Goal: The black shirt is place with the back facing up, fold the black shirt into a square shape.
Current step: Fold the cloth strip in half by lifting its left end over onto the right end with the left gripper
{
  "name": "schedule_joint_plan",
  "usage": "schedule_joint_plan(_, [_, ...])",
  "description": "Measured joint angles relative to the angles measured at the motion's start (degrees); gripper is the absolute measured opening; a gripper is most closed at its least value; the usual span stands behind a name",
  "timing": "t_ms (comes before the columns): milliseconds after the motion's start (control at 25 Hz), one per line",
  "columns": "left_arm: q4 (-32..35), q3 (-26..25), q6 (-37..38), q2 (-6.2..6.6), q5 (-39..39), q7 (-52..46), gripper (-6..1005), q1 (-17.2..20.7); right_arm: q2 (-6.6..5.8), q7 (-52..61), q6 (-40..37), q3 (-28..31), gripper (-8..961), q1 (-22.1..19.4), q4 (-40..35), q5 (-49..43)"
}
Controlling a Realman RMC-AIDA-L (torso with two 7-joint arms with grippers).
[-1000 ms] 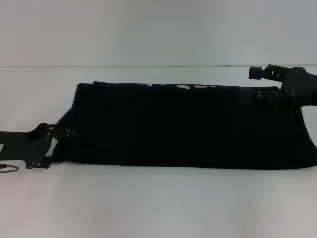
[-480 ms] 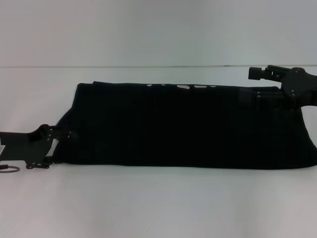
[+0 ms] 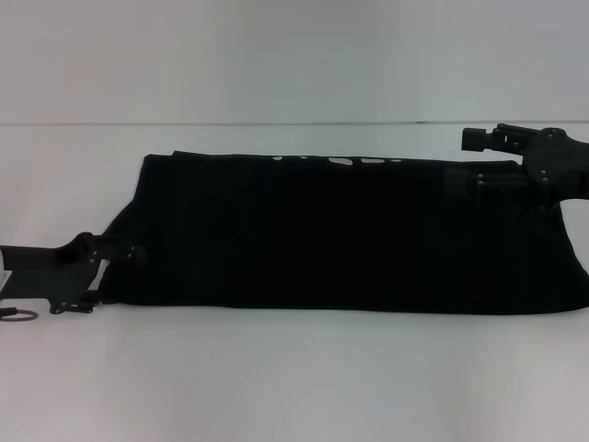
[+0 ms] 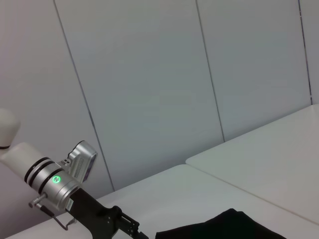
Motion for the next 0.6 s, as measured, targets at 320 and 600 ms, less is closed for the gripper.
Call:
schedule_joint_plan(320, [-0.09, 2.12, 0.0, -0.25, -0.25, 2.61, 782, -0.06, 0.07, -0.09, -0.3, 0.29, 928, -0.09, 0.0, 0.03])
schedule_joint_plan(600, [0.14, 1.53, -0.97, -0.13, -0.45, 4.25, 560, 0.14, 0.0, 0.04, -0.5, 0.45, 928, -0.15, -0.19, 0.03])
